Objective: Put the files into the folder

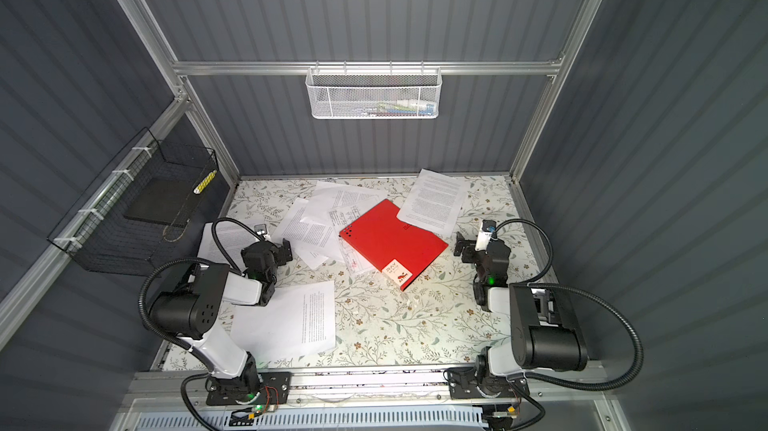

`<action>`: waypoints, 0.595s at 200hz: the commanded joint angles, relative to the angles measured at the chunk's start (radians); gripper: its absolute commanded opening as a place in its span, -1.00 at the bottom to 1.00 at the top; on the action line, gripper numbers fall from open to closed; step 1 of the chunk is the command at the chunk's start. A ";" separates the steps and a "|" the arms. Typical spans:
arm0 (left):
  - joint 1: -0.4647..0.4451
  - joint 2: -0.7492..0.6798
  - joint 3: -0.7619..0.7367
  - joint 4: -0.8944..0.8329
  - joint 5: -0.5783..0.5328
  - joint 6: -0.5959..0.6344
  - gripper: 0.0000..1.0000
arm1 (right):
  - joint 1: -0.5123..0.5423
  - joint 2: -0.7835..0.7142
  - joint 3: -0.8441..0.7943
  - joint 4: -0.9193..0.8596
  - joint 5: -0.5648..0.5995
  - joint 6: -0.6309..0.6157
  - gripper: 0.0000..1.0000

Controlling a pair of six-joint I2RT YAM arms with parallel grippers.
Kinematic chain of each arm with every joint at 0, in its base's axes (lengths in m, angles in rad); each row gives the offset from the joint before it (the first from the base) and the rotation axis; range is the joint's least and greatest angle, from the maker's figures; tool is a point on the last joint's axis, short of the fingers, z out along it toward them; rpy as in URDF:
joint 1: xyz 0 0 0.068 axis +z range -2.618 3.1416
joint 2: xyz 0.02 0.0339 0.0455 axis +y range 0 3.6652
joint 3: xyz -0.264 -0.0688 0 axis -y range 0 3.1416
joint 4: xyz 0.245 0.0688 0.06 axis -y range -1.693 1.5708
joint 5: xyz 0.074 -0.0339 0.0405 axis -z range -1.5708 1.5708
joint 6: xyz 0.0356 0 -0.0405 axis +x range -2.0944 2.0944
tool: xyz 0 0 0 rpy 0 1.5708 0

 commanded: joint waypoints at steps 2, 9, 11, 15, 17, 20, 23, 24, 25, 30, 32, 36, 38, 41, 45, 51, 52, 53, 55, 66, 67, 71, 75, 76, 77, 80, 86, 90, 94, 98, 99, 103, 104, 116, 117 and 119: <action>0.000 0.005 0.013 0.003 0.015 0.007 0.99 | 0.001 -0.005 -0.003 0.018 0.010 -0.004 0.98; 0.000 0.002 0.011 0.005 0.013 0.006 0.99 | -0.004 -0.002 0.006 0.008 0.010 0.003 0.98; 0.000 0.002 0.011 0.010 0.011 0.006 0.99 | -0.010 -0.001 0.009 0.005 0.006 0.010 0.98; -0.003 -0.003 0.010 0.025 -0.019 0.011 0.99 | -0.024 -0.001 0.007 0.005 -0.017 0.020 0.98; -0.007 -0.010 0.013 0.016 -0.036 0.009 0.99 | -0.027 -0.005 0.004 0.008 -0.020 0.022 0.98; -0.013 -0.024 0.019 -0.018 -0.046 0.003 0.99 | -0.028 -0.007 -0.001 0.014 -0.011 0.023 0.98; -0.015 -0.038 0.028 -0.049 -0.031 0.006 0.99 | -0.028 -0.010 -0.003 0.027 0.012 0.031 0.98; -0.016 -0.042 0.031 -0.059 -0.028 0.008 0.99 | -0.028 -0.015 -0.003 0.026 0.019 0.035 0.98; -0.016 -0.045 0.034 -0.065 -0.029 0.014 0.99 | -0.028 -0.019 -0.004 0.022 0.027 0.039 0.98; -0.042 -0.062 0.064 -0.104 -0.093 0.028 0.99 | -0.027 -0.045 -0.005 -0.005 0.061 0.049 0.98; -0.057 -0.072 0.079 -0.136 -0.126 0.030 0.99 | -0.026 -0.070 -0.004 -0.029 0.089 0.053 0.98; -0.085 -0.090 0.113 -0.206 -0.197 0.036 0.99 | -0.022 -0.099 -0.004 -0.061 0.114 0.058 0.98; -0.100 -0.098 0.130 -0.240 -0.226 0.042 1.00 | -0.016 -0.133 -0.001 -0.098 0.146 0.063 0.98; -0.118 -0.110 0.151 -0.291 -0.252 0.052 0.99 | -0.011 -0.168 0.005 -0.136 0.181 0.066 0.98; -0.142 -0.121 0.173 -0.325 -0.274 0.075 0.99 | -0.004 -0.202 0.014 -0.176 0.205 0.069 0.98; -0.170 -0.139 0.199 -0.351 -0.291 0.097 0.99 | 0.010 -0.266 0.037 -0.268 0.263 0.086 0.98; -0.175 -0.142 0.202 -0.355 -0.293 0.097 0.99 | 0.012 -0.275 0.041 -0.281 0.271 0.092 0.98; -0.180 -0.144 0.204 -0.359 -0.296 0.096 0.99 | 0.013 -0.286 0.047 -0.293 0.278 0.098 0.98; -0.190 -0.149 0.215 -0.371 -0.300 0.094 0.99 | 0.016 -0.312 0.059 -0.337 0.301 0.125 0.98; -0.227 -0.191 0.294 -0.539 -0.302 -0.049 0.99 | 0.016 -0.399 0.101 -0.466 0.336 0.233 0.98; -0.228 -0.195 0.306 -0.568 -0.297 -0.068 0.99 | 0.016 -0.404 0.104 -0.474 0.336 0.243 0.98; -0.230 -0.206 0.357 -0.692 -0.263 -0.156 0.99 | 0.015 -0.420 0.109 -0.486 0.340 0.281 0.98; -0.230 -0.207 0.410 -0.814 -0.218 -0.240 0.99 | 0.013 -0.429 0.110 -0.482 0.350 0.331 0.98; -0.230 -0.206 0.421 -0.842 -0.208 -0.256 0.99 | 0.013 -0.431 0.110 -0.480 0.353 0.344 0.98; -0.229 -0.204 0.431 -0.866 -0.202 -0.270 0.99 | 0.013 -0.432 0.108 -0.479 0.358 0.359 0.98; -0.232 -0.198 0.467 -0.939 -0.185 -0.320 1.00 | 0.011 -0.436 0.105 -0.479 0.374 0.426 0.98; -0.238 -0.182 0.520 -1.045 -0.141 -0.415 0.99 | 0.006 -0.439 0.103 -0.484 0.385 0.520 0.98; -0.239 -0.171 0.544 -1.099 -0.095 -0.462 0.99 | -0.002 -0.437 0.103 -0.489 0.367 0.571 0.98; -0.243 -0.163 0.554 -1.125 -0.037 -0.493 0.99 | -0.016 -0.436 0.107 -0.491 0.319 0.593 0.98; -0.248 -0.160 0.555 -1.133 0.030 -0.514 0.99 | -0.029 -0.428 0.117 -0.492 0.254 0.595 0.98; -0.251 -0.159 0.555 -1.133 0.049 -0.519 0.99 | -0.029 -0.428 0.117 -0.492 0.254 0.595 0.98; -0.264 -0.158 0.552 -1.130 0.103 -0.535 0.99 | -0.032 -0.415 0.136 -0.509 0.216 0.589 0.98; -0.269 -0.158 0.551 -1.128 0.115 -0.539 0.99 | -0.032 -0.413 0.141 -0.516 0.208 0.588 0.98; -0.331 -0.149 0.555 -1.107 0.229 -0.569 0.99 | -0.031 -0.354 0.244 -0.657 0.116 0.579 0.98; -0.336 -0.147 0.556 -1.106 0.238 -0.571 0.99 | -0.031 -0.351 0.252 -0.667 0.107 0.579 0.98; -0.345 -0.142 0.560 -1.106 0.254 -0.578 1.00 | -0.031 -0.317 0.260 -0.686 0.091 0.577 0.98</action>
